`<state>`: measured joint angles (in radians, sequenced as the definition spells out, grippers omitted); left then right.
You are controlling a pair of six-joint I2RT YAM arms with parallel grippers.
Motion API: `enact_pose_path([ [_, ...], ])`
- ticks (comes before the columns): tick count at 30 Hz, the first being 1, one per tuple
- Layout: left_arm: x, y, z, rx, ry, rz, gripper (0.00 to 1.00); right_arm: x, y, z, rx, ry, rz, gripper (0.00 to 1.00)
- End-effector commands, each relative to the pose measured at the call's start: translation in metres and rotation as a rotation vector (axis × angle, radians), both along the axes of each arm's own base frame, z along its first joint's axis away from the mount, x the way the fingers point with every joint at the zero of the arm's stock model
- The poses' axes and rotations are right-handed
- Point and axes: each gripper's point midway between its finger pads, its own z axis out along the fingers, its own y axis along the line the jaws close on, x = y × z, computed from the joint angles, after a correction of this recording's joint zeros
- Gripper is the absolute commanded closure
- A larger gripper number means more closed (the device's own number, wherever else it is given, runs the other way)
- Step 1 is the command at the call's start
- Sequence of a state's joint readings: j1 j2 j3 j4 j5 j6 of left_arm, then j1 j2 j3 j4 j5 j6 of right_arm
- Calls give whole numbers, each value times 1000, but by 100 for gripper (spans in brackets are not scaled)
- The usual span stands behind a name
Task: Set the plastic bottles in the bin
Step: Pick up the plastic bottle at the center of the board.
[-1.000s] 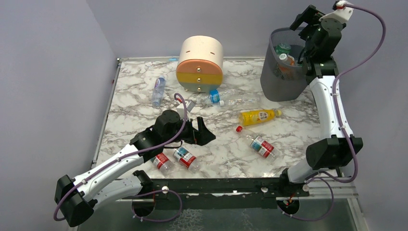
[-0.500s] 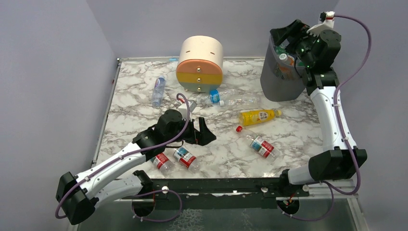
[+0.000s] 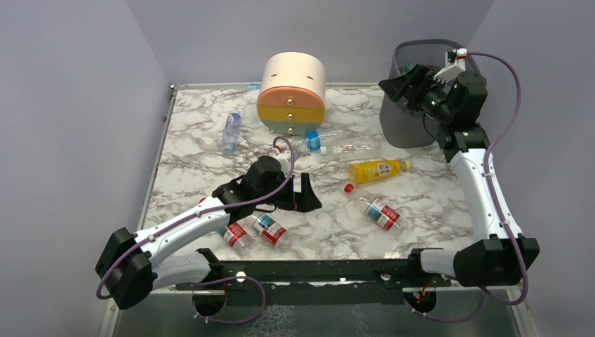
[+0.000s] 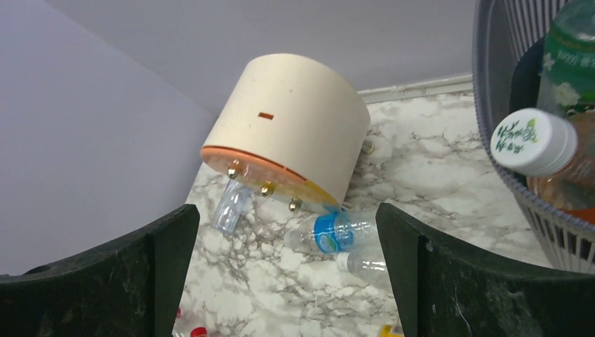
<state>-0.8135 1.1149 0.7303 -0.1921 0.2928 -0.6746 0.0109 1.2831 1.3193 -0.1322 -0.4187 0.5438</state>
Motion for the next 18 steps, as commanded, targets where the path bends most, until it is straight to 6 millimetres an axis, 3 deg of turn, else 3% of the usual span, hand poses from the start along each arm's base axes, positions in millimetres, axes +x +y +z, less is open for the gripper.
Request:
enact_pose_path([
  [1,12,9,18,-4,9,128,1,-19,18,-16,32,36,109,0],
  [10,20,50,-5,190,188,441,1,-46,42,-28,34,78,225,0],
  [15,16,92,-26,348,289,690,1,-59,55,-33,39,97,297,0],
  [18,16,111,-27,411,315,806,1,-64,60,-39,40,109,323,0],
])
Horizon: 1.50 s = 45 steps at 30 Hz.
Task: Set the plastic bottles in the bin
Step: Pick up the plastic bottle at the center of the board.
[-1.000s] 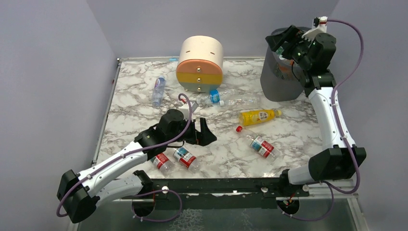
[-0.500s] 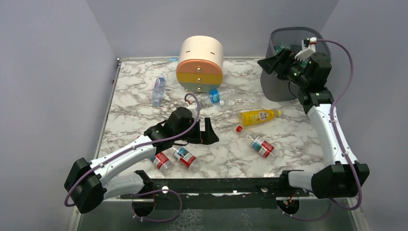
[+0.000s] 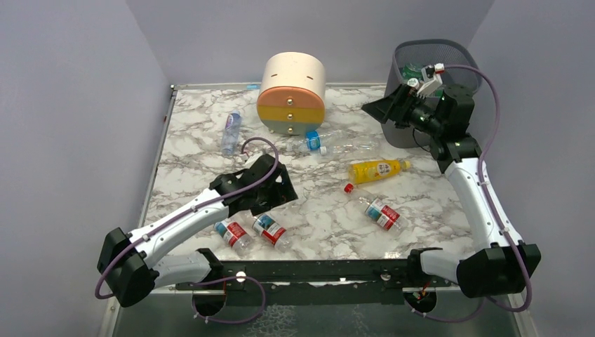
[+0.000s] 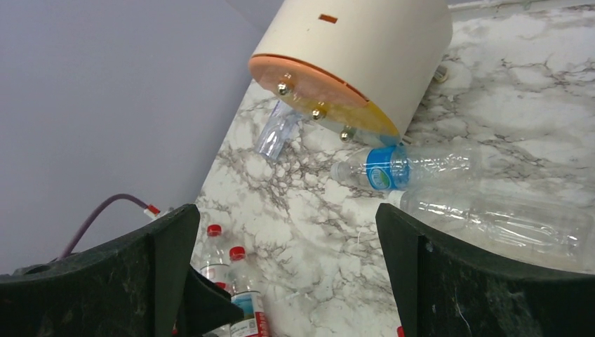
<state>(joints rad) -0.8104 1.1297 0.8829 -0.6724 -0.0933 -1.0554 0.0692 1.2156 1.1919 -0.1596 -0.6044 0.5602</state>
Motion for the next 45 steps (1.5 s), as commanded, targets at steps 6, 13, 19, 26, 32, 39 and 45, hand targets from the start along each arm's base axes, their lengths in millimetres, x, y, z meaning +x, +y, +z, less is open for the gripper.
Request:
enact_pose_path([
  [6,-8,72,-14,297,161,378,1,-24,21,-16,7,35,126,0],
  [13,-22,88,-32,372,257,455,1,-26,30,-26,6,57,154,0],
  [19,-20,91,-40,366,261,491,1,-29,37,-33,6,71,174,0],
  [26,-19,89,-59,372,291,498,1,-31,42,-42,-1,85,184,0],
  [32,-9,85,-71,373,290,499,1,-33,43,-46,-7,90,193,0],
  [39,5,71,-82,356,280,462,1,-33,44,-52,-12,102,200,0],
  [45,11,62,-89,333,281,441,4,-32,45,-62,-18,122,206,0],
])
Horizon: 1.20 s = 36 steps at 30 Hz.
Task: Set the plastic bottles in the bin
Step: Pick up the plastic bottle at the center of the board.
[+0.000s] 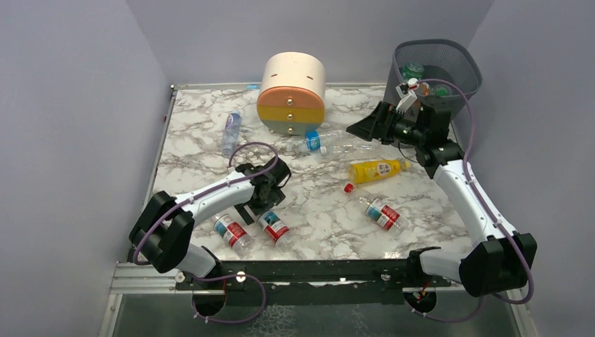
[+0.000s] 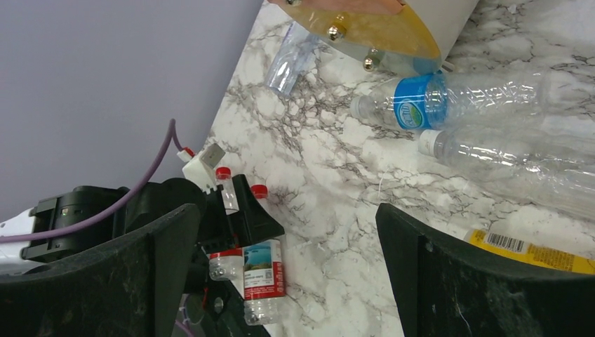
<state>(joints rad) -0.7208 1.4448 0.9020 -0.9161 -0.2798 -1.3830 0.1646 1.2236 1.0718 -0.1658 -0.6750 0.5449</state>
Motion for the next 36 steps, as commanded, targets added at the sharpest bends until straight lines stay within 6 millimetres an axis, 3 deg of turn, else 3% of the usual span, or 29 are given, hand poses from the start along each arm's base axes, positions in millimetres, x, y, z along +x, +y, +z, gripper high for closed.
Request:
enact_pose_path([
  [1,10,-11,-2,-44,-29,-16,5,-3,5,-10,-8,1,42,0],
  [11,17,-18,4,-98,-87,-29,29,-6,7,-34,-29,51,65,0],
  [26,13,-24,-10,-112,-52,-75,23,-8,14,-51,-39,94,97,0],
  [32,13,-30,-11,-154,-71,-96,41,-9,17,-58,-47,112,109,1],
  [36,13,-32,-10,-169,-75,-110,43,-9,19,-61,-57,118,115,0],
])
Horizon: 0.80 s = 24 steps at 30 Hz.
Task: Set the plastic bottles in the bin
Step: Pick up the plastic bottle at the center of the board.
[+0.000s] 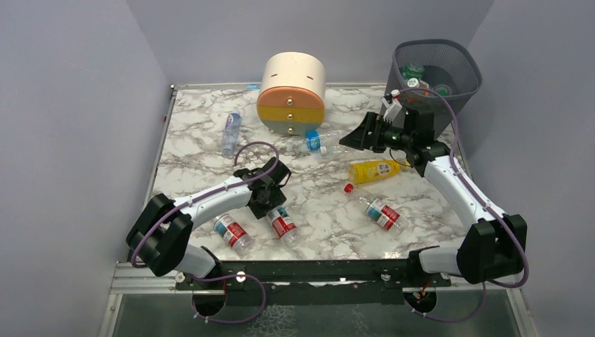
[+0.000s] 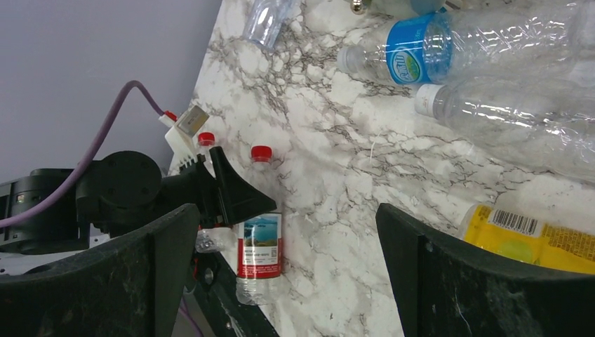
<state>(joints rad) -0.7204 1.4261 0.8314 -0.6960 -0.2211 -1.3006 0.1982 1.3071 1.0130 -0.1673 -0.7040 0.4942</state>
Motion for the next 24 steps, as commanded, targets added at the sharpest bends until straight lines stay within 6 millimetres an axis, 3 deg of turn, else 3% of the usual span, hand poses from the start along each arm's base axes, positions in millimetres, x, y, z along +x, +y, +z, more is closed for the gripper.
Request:
enact_pose_path([
  [1,-1,-6,1,-42,-1,-28,43,-5,5,-9,-14,17,41,0],
  [14,21,-24,42,-105,-112,-96,43,-17,17,-35,-52,69,113,0],
  [24,35,-33,61,-136,-147,-131,43,-62,60,-77,-82,159,300,0],
])
